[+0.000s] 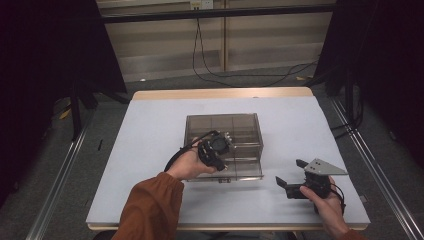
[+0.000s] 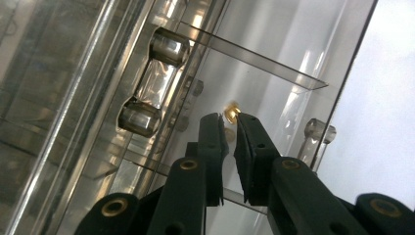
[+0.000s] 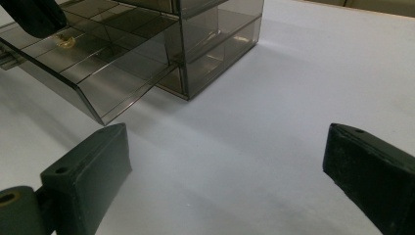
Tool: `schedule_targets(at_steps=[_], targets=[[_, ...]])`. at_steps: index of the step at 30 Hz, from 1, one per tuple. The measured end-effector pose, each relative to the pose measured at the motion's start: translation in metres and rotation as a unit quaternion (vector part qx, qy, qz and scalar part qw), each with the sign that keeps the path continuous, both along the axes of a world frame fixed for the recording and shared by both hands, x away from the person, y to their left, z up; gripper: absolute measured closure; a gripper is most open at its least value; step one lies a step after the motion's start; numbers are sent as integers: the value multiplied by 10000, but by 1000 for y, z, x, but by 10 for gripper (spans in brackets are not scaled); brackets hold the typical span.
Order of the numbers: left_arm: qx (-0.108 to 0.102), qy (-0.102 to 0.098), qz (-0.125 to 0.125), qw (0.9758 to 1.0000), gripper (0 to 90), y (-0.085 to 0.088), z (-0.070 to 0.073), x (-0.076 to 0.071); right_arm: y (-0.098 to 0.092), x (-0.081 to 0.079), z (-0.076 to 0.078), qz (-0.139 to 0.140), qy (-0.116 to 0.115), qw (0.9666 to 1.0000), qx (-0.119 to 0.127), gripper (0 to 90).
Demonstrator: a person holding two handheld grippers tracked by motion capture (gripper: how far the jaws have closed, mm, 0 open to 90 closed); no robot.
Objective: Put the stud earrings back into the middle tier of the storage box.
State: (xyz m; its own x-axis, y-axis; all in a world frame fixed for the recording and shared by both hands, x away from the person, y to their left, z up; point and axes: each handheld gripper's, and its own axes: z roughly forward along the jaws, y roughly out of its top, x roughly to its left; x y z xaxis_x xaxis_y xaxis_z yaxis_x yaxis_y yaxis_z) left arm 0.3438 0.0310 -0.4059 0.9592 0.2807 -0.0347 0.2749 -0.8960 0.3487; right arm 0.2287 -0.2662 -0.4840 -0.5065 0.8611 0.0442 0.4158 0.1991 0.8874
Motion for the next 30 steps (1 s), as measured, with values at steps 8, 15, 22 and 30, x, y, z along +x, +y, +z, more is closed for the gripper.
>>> schedule_targets(at_steps=[8, 15, 22, 30], targets=[[-418, -65, 119, 9990, 714, 8, 6, -3, 0, 0, 0, -2, -13, 10000, -6, 30], [-867, -154, 279, 9957, 633, 23, 7, -7, 0, 0, 0, 3, 7, 10000, 18, 29], [-1128, -361, 505, 9917, 517, 45, 9, -13, -1, 0, 0, -14, 18, 10000, 32, 27], [-1474, -726, 913, 9822, 329, 64, 18, -21, -1, 0, 0, -21, 19, 10000, 30, 27]])
